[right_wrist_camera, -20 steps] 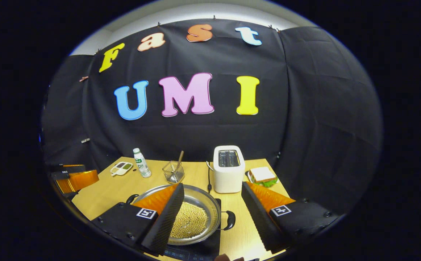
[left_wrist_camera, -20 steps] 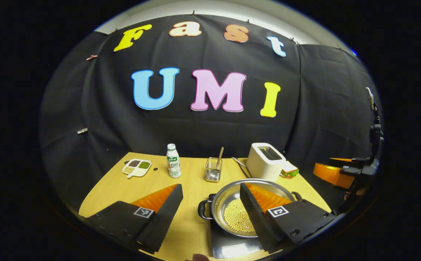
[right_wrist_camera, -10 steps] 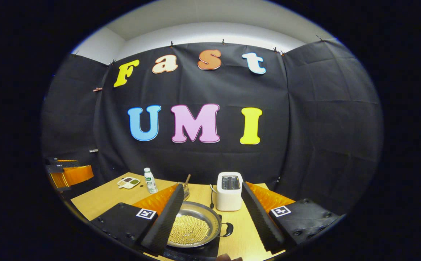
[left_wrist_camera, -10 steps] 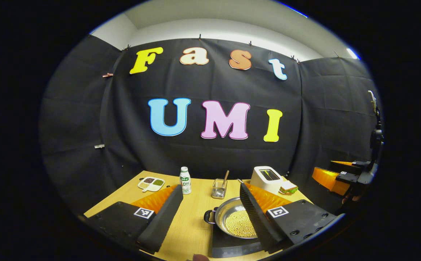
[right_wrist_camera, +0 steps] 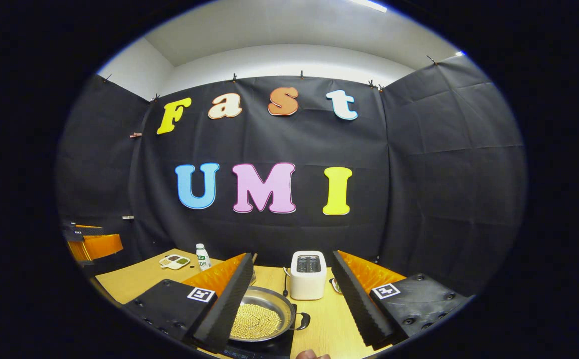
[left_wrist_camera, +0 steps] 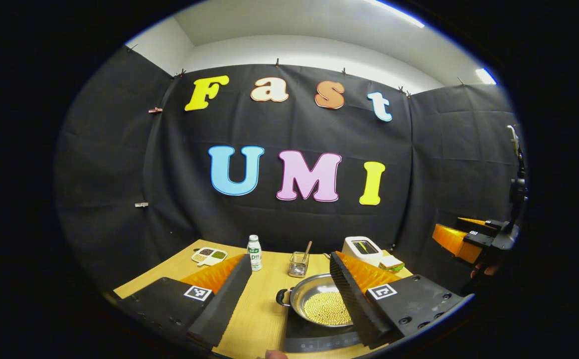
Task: First push the handle of the pot to place it horizontally, then grasp the pot with both hands and set it on the induction cooktop.
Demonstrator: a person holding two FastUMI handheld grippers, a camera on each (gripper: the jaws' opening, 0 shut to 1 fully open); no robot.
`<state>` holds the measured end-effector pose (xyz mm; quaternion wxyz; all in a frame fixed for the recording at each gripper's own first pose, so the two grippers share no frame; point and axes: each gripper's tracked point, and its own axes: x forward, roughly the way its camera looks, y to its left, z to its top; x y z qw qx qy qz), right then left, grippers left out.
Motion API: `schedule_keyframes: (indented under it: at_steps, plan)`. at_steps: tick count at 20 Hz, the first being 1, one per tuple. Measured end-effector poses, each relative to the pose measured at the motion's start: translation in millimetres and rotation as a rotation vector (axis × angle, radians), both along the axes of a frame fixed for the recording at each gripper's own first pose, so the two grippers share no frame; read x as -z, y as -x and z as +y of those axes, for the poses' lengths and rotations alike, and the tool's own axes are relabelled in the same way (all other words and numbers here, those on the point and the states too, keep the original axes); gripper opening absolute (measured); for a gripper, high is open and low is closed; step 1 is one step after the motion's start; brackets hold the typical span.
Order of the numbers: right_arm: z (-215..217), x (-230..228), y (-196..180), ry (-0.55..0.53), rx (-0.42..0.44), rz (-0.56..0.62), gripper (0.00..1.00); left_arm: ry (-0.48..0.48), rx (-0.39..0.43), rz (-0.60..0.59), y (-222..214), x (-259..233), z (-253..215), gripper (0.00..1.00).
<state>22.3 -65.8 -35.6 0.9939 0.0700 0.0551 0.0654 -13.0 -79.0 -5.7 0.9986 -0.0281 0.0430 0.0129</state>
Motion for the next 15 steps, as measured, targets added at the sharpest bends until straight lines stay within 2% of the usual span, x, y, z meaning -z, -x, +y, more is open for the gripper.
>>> schedule_keyframes:
  at_steps: [15]
  plan:
    - [-11, 5, 2, -0.005, 0.008, 0.017, 0.98, -0.018, 0.018, 0.025, -1, 0, -19, 0.98]
